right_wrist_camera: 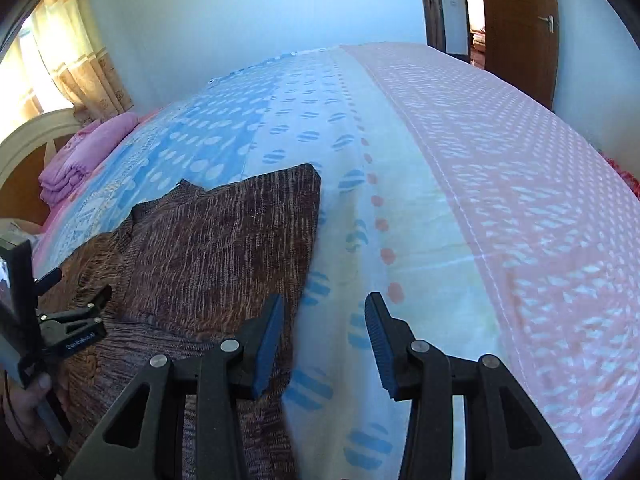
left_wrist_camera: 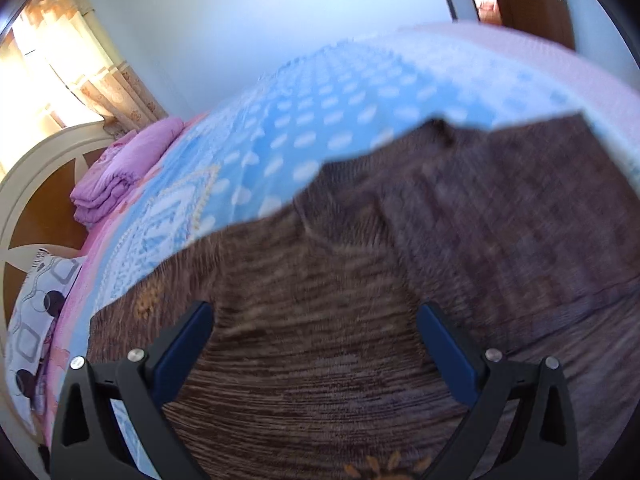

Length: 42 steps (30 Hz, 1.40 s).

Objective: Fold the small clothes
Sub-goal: 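Fold the held sleeve and side panel across the sweater body with the right gripper, then reach the left gripper to the other sleeve cuff and grasp it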

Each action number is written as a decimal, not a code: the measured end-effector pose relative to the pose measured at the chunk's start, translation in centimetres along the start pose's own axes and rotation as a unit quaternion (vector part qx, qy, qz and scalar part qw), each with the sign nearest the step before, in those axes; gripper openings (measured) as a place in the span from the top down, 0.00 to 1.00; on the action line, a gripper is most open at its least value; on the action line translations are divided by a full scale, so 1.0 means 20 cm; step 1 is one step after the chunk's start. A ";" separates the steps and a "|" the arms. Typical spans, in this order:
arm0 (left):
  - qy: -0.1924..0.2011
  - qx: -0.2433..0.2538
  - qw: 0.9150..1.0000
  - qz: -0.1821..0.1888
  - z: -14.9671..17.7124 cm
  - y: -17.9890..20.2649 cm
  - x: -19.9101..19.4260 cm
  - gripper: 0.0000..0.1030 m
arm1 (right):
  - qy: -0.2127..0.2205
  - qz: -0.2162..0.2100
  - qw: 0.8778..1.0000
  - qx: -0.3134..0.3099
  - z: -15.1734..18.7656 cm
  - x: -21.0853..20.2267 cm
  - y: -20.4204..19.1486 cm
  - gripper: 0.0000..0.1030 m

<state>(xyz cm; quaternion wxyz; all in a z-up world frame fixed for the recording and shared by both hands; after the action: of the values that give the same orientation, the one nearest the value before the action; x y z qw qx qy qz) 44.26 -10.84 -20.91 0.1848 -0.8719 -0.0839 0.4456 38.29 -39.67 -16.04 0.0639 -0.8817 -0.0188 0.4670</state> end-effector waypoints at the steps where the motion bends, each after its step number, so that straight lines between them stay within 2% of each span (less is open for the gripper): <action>1: 0.007 -0.006 1.000 0.002 0.01 0.00 0.00 0.00 | -0.005 0.008 1.000 -0.007 -0.01 0.03 -0.01 0.57; 4: 0.012 -0.010 1.000 0.004 0.02 -0.03 -0.02 0.00 | -0.050 0.014 0.998 -0.040 0.04 0.17 -0.09 0.58; 6: 0.010 -0.004 1.000 -0.006 0.04 -0.04 -0.01 0.00 | -0.030 0.040 0.996 -0.073 0.05 0.16 -0.13 0.58; 7: 0.010 -0.007 1.000 0.001 0.05 -0.04 -0.01 0.00 | -0.031 0.045 0.995 -0.081 0.04 0.15 -0.15 0.58; 8: 0.009 -0.012 1.000 0.008 0.05 -0.05 0.00 0.00 | -0.032 0.053 0.995 -0.076 0.03 0.12 -0.14 0.58; 10: 0.000 -0.024 1.000 0.012 0.06 -0.09 0.00 0.00 | 0.000 0.064 0.996 -0.065 -0.03 0.04 -0.15 0.57; 11: 0.000 -0.030 0.999 0.014 0.06 -0.11 -0.01 0.00 | 0.018 0.060 0.995 -0.073 -0.07 0.00 -0.19 0.57; 13: 0.005 -0.048 0.999 0.017 0.08 -0.17 -0.04 0.00 | 0.021 0.038 0.995 -0.093 -0.11 -0.02 -0.31 0.57; 17: 0.016 -0.083 0.996 0.023 0.14 -0.32 -0.12 0.00 | -0.007 -0.071 0.990 -0.125 -0.14 0.08 -0.62 0.57; 19: 0.019 -0.097 0.995 0.022 0.18 -0.42 -0.15 0.00 | -0.013 -0.094 0.985 -0.147 -0.11 0.15 -0.77 0.57; 21: 0.022 -0.109 0.994 0.016 0.22 -0.54 -0.17 0.00 | -0.028 -0.096 0.980 -0.172 -0.07 0.25 -0.90 0.57; 23: 0.013 -0.116 0.993 0.006 0.27 -0.66 -0.16 0.00 | -0.077 -0.106 0.976 -0.173 0.01 0.38 -0.99 0.55; 26: 0.006 -0.142 0.990 -0.019 0.37 -0.88 -0.13 0.00 | -0.054 -0.079 0.970 -0.224 0.07 0.36 -1.11 0.54; 28: -0.003 -0.161 0.986 -0.046 0.44 -1.04 -0.08 0.00 | -0.055 -0.090 0.968 -0.230 0.09 0.33 -1.14 0.55; 31: -0.043 -0.191 0.977 -0.080 0.57 -1.29 0.04 0.00 | -0.005 -0.060 0.969 -0.240 0.05 0.27 -1.15 0.55; 33: -0.068 -0.224 0.969 -0.073 0.65 -1.43 0.12 0.00 | 0.004 -0.048 0.973 -0.226 0.03 0.29 -1.14 0.55; 35: -0.089 -0.256 0.960 -0.072 0.72 -1.53 0.17 0.00 | -0.051 -0.067 0.972 -0.222 0.09 0.40 -1.15 0.54; 37: -0.095 -0.283 0.952 -0.068 0.78 -1.61 0.20 0.00 | -0.031 -0.062 0.967 -0.246 0.10 0.40 -1.19 0.54; 42: -0.094 -0.324 0.941 -0.034 0.82 -1.67 0.24 0.00 | -0.034 -0.059 0.963 -0.261 0.14 0.39 -1.23 0.53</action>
<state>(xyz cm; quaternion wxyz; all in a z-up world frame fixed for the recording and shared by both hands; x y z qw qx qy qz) 34.39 25.47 -20.01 -0.1016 -0.8355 -0.2705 0.4674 41.01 -14.25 -20.81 -0.1413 -0.8488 -0.1941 0.4710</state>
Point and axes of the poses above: each gripper's, at about its wrist camera, not at the fingertips, and x roughly the way its jaws point, y to its right, z to its underside, the point moved 6 cm from there along x, roughly the way its jaws point, and after that the axes turned 5 degrees about -y, right-handed, at the moved point
